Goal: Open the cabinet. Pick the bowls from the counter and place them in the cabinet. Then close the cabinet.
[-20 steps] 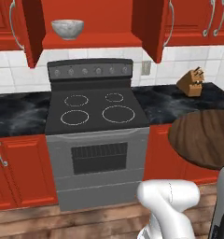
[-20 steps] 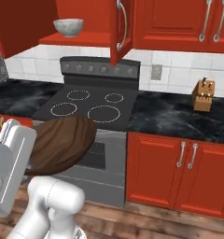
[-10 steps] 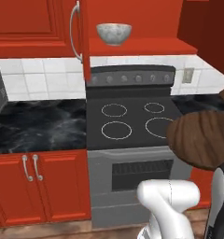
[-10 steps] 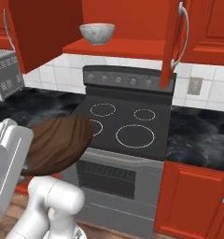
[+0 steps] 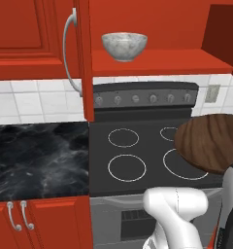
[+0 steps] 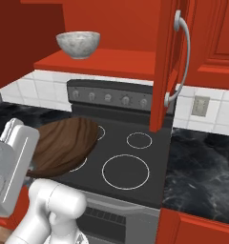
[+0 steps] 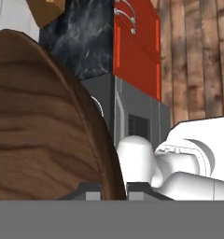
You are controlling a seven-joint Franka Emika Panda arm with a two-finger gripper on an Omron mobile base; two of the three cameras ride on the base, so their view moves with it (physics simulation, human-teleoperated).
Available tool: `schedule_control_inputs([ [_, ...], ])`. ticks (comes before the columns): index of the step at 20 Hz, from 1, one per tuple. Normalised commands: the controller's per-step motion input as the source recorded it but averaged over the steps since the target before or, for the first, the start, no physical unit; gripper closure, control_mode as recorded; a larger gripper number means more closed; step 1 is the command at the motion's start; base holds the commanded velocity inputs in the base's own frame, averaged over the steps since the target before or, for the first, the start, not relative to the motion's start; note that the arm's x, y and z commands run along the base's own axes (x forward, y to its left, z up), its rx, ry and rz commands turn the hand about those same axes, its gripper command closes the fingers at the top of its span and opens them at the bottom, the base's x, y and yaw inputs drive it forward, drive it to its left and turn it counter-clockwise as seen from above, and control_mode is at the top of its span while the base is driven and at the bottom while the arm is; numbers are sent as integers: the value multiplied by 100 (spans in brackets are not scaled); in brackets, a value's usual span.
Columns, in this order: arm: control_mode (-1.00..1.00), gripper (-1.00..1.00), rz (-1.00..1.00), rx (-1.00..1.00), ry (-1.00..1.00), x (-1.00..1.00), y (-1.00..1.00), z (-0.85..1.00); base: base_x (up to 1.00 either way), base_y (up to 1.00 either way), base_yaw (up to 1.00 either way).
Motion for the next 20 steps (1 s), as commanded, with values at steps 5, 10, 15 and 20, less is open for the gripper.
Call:
schedule_control_inputs([
  [5,100,100,0,0,0,0,0,0,58,14,-1],
  [10,100,100,0,0,0,0,0,0,60,11,-4],
  [15,100,100,0,0,0,0,0,0,83,20,-29],
  [20,100,100,0,0,0,0,0,0,100,39,-28],
])
